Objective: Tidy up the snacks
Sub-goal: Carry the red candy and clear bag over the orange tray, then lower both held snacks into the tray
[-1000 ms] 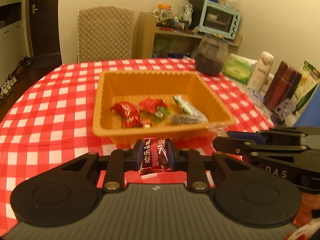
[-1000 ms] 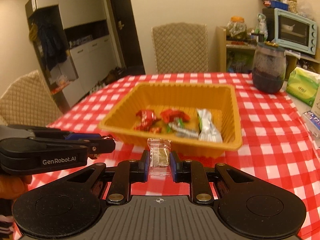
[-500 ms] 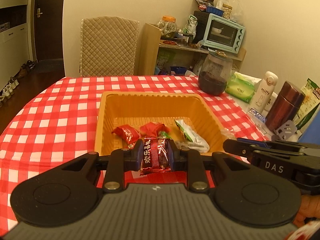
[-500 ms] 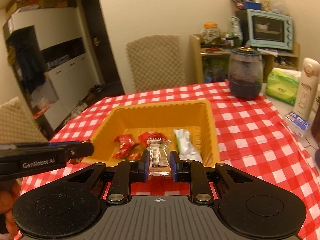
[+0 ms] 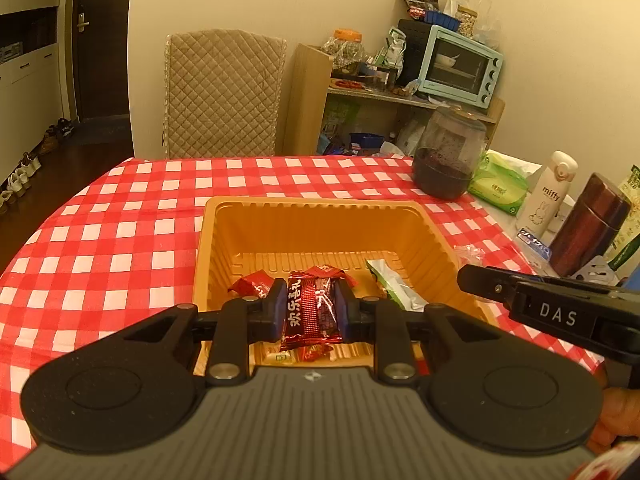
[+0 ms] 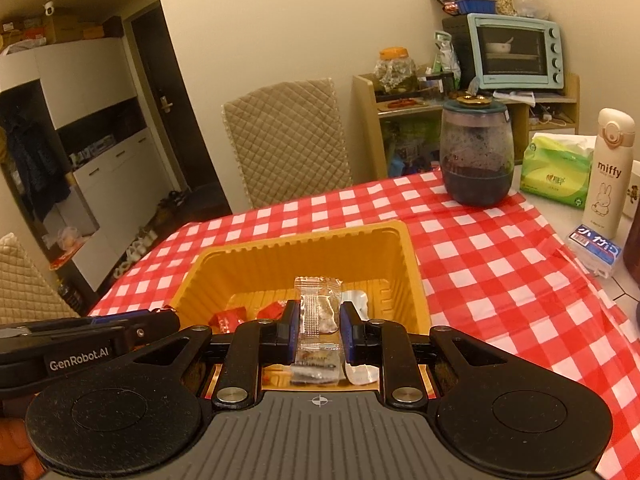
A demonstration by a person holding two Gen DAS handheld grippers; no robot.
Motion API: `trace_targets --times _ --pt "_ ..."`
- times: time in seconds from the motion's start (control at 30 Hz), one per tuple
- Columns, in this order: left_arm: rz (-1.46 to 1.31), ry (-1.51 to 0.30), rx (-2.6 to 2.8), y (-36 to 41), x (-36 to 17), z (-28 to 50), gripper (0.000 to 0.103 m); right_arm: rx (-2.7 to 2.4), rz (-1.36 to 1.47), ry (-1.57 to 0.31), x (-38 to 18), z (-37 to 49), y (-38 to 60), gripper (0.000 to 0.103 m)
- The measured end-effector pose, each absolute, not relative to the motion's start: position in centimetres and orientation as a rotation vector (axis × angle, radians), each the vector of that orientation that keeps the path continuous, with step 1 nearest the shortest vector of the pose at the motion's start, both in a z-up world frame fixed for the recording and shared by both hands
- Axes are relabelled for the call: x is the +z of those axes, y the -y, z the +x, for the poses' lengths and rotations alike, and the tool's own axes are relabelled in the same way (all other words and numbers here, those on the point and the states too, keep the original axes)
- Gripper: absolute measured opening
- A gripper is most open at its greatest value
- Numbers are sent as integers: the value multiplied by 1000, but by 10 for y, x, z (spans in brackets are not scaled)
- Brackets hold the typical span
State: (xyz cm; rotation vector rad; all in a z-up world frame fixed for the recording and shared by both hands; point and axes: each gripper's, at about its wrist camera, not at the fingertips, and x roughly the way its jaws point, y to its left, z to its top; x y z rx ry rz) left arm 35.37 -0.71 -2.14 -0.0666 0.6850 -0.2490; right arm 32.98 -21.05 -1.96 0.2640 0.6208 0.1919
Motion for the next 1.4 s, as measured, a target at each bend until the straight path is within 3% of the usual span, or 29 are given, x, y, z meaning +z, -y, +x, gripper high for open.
trace_targets --times 1.4 --pt "-75 -771 -243 9 -47 407 23 173 236 -706 -48 384 192 22"
